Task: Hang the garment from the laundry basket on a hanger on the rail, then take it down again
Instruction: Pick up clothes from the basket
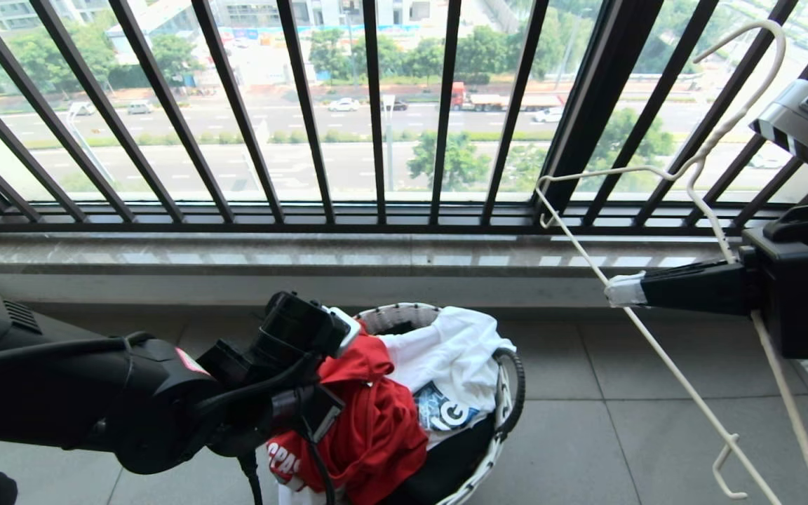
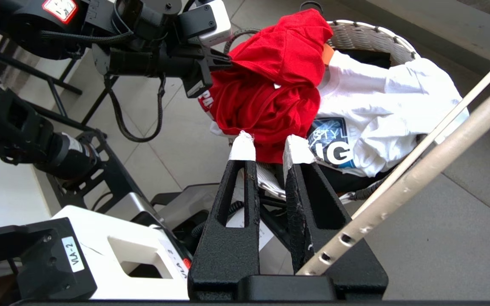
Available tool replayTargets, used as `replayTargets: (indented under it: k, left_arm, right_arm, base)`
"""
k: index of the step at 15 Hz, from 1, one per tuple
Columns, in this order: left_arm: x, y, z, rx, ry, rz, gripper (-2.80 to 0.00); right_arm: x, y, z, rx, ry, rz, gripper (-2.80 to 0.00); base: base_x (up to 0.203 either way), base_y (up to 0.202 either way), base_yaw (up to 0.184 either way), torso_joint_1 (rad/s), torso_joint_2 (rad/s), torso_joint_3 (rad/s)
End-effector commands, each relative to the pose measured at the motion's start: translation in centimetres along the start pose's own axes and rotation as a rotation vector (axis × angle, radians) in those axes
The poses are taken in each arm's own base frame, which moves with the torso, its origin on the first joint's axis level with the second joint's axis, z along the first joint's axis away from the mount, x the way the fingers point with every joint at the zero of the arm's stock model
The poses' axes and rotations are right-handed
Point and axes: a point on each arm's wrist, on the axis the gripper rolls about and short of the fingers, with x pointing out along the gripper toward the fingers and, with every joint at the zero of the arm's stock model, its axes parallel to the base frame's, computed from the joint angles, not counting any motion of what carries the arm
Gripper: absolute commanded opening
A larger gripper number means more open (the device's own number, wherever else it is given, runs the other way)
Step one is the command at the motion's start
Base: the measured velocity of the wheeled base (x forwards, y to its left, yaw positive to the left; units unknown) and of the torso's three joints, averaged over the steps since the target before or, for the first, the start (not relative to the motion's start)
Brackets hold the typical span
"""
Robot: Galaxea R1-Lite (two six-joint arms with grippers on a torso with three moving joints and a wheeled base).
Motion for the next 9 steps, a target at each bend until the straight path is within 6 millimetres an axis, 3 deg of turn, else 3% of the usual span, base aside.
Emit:
replayTargets:
  k: [1, 6, 9]
  left_arm:
    - [1.2, 1.5, 0.2, -0.038, 0.019, 0.054, -2.80]
    - [0.3, 7.3, 1.4, -0.149, -0.032, 0.192, -2.80]
    - [0.6, 7.7, 0.4, -0.142, 0.004, 0.203, -2.80]
  right_arm:
    - [0.0, 0.0, 0.0, 0.000, 0.001, 0.004, -2.80]
    - [0.0, 0.0, 0.0, 0.001, 0.003, 0.004, -2.80]
    - [0.0, 0.0, 0.0, 0.001, 0.003, 0.004, -2.80]
  base:
    - [0.000, 0.000, 0.000, 0.000, 0.00, 0.000]
    - [0.000, 0.000, 0.000, 0.000, 0.00, 0.000]
    - [0.000, 0.000, 0.000, 0.000, 0.00, 0.000]
